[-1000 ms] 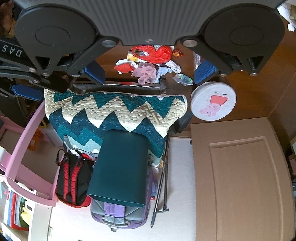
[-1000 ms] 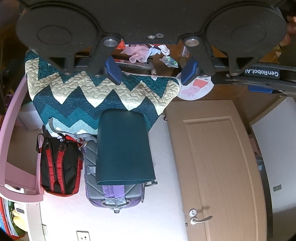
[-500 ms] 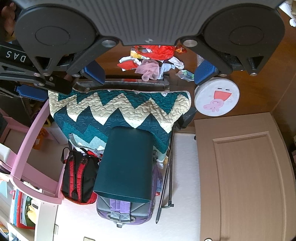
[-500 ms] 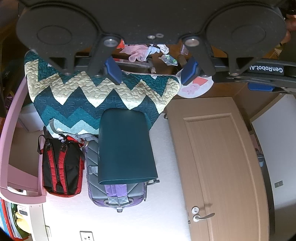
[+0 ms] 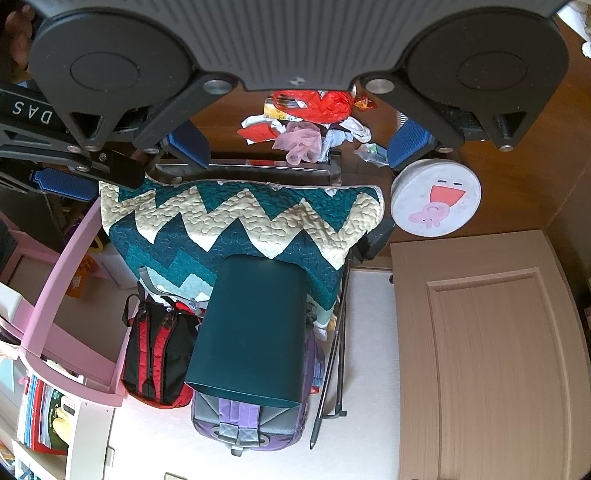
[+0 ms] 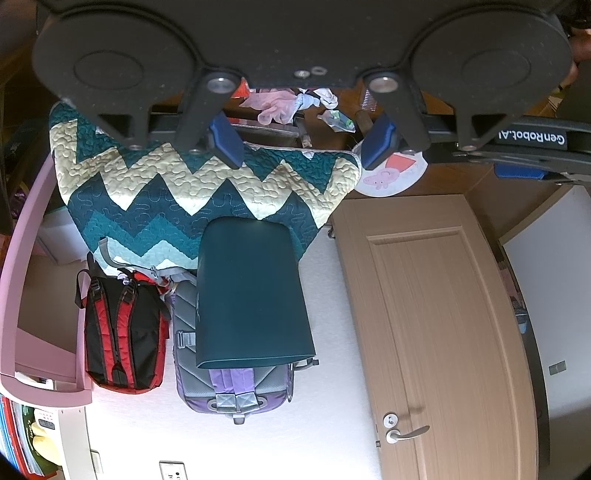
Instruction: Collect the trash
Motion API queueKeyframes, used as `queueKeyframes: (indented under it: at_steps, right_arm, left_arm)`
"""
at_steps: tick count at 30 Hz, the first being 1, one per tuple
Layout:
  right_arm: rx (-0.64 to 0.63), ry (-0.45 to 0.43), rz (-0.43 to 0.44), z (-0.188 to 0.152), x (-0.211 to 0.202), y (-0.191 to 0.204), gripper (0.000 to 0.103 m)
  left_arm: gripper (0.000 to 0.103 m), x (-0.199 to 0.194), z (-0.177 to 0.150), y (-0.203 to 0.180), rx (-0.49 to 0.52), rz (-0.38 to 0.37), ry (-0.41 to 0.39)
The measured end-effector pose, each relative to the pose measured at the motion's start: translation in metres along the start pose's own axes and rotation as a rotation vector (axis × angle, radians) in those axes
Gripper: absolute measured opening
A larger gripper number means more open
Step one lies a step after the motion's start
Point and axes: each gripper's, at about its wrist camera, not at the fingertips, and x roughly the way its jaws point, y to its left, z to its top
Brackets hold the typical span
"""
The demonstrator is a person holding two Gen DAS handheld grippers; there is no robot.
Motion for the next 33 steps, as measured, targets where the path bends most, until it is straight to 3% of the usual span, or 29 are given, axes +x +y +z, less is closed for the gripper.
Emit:
queueKeyframes:
  at_steps: [11,17,22,33]
  right_arm:
    - [-0.02,0.017,-0.014,0.001,0.004,0.005,0.07]
    - [-0.061,0.028,-0.007,0.005,0.028,0.002,0.07]
    - [-0.063,0.095,-0.003,0.001,0.073,-0.013,0.07]
    - [-0.085,0.345,0.059,-0.03,0.218,-0.052,0.07]
  left_arm:
    - [0.103,0.009,0.0,0.012,-0.045,-0.039,0.019]
    - [0.103,0.032,0.005,0.032,-0.099,-0.044,0.059]
    - [0.103,0.072,0.017,0.068,-0.173,-0.023,0.094]
    - [0.103,0.223,0.029,0.102,-0.112,0.028,0.322]
